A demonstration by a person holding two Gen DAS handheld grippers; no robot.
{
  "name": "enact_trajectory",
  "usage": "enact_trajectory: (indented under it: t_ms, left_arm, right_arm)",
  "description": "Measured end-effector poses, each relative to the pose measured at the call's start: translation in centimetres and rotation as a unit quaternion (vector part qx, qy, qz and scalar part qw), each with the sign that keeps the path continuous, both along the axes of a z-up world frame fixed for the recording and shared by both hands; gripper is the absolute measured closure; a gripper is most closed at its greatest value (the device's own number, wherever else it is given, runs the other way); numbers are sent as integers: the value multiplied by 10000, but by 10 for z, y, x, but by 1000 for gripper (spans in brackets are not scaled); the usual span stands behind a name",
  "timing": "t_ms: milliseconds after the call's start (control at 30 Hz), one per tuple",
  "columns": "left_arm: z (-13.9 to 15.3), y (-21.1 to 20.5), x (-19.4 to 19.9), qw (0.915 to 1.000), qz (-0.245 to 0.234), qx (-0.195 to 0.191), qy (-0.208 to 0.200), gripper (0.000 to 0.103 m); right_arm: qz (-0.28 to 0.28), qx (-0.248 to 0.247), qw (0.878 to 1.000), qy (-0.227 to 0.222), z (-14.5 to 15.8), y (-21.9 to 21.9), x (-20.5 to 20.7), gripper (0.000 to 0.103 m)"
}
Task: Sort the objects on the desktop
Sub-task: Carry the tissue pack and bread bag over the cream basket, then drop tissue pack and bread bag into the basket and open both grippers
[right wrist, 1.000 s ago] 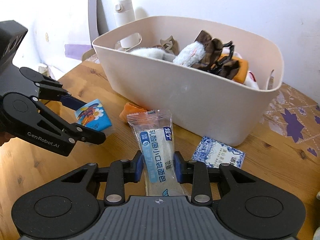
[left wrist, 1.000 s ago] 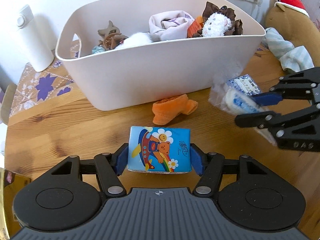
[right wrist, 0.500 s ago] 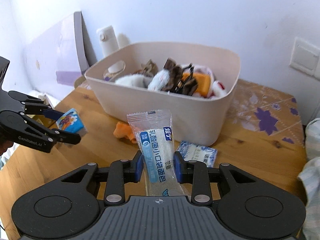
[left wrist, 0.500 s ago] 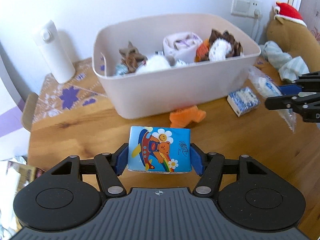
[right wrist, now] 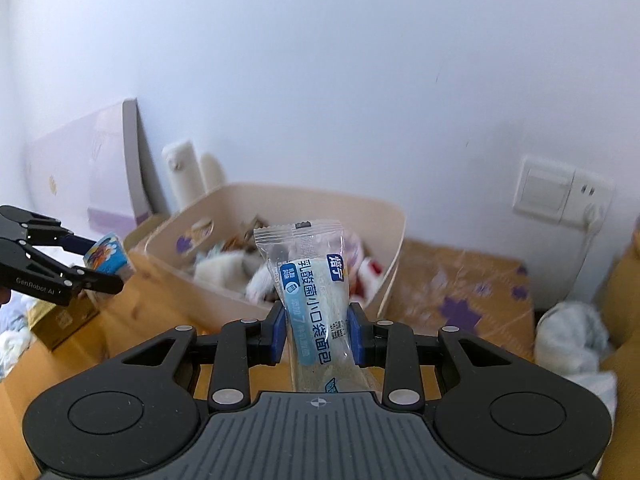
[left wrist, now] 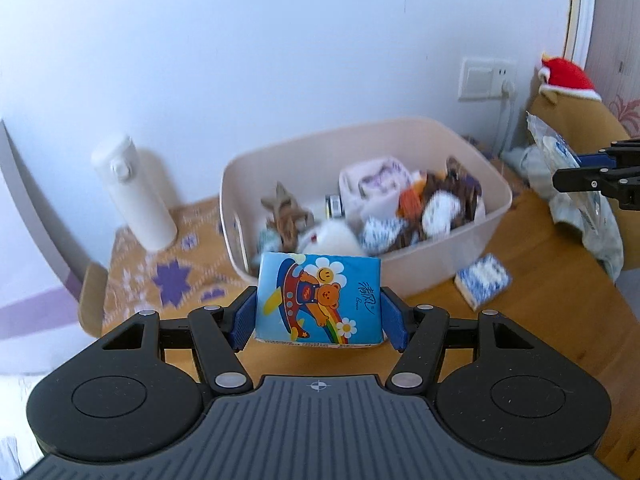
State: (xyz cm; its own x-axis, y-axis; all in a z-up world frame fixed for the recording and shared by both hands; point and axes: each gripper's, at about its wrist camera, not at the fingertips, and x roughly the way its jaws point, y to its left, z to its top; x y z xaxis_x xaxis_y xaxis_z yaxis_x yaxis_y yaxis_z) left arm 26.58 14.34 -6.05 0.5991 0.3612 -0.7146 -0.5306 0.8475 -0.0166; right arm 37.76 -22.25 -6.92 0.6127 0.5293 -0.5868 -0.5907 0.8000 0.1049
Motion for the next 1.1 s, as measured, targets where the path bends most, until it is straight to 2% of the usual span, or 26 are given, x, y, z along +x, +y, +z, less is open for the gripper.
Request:
enact_trajectory:
  t_ms: [300,600,833,1100]
  left_arm:
    - [32,14,22,9988,-112,345,-341,39]
    - [37,25,53,9972,-101,652,-354,39]
    - [29,38,76,9985,5,464,-301,39]
    - [9,55,95,9992,63,309,-228,39]
  right_arm:
    - [-40,58,9988,-478,38,15,16,73]
    - [-212,35,9961,-853,57,45,38,73]
    - [-417,16,9929,-1110,52,78,56,73]
    - [-307,-569,9928,-1007,20,125,82,73]
